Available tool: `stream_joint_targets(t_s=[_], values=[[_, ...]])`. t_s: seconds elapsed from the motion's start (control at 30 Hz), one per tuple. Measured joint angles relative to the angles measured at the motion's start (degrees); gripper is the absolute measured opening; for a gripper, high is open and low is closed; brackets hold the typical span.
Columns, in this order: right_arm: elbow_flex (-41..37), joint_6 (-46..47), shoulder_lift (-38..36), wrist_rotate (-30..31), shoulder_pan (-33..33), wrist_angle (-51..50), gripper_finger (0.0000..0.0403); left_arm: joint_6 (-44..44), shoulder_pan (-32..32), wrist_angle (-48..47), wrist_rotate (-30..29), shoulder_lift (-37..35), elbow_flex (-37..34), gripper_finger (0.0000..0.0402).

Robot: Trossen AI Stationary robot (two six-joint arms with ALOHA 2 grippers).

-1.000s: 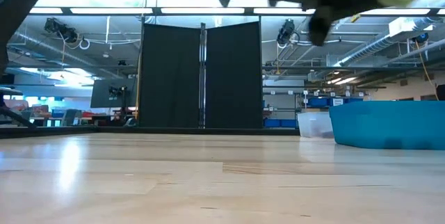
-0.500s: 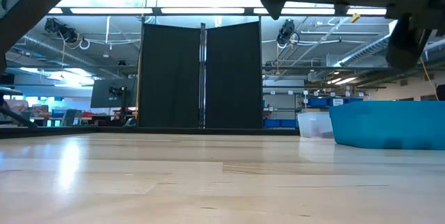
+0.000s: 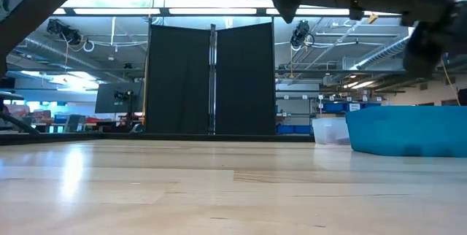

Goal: Sort blocks
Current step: Return to Home Position

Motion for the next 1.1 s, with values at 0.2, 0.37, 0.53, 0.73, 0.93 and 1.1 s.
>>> stream_joint_targets(t_s=[0.2,0.37,0.53,0.73,0.93,1.1], values=[[0.0,-0.36,0.39,-4.75,0.7,-9.45,0.0249,7.81,0.85,-5.72,-10.0,-6.76,-1.97,0.0219],[-0.03,-4.46,3.18,-3.8,1.86,-15.54,0.0249,12.41,1.86,-3.62,-14.79,-16.15,-10.69,0.012],[0.0,-9.31,5.66,-3.48,2.1,-16.07,0.0249,13.12,4.41,9.91,-17.41,-31.11,-31.48,0.0024],[-0.44,-18.96,8.25,6.07,3.9,-24.55,0.024,15.19,6.15,23.28,-26.9,-53.35,-60.97,0.0017],[-8.73,-31.47,9.19,15.08,9.55,-12.15,0.0184,17.13,5.81,24.17,-39.49,-75.79,-81.77,0.001],[-21.36,-32.89,5.36,17.07,11.4,-1.64,0.0087,18.85,5.88,24.78,-40.57,-94.13,-96.36,0.0004]])
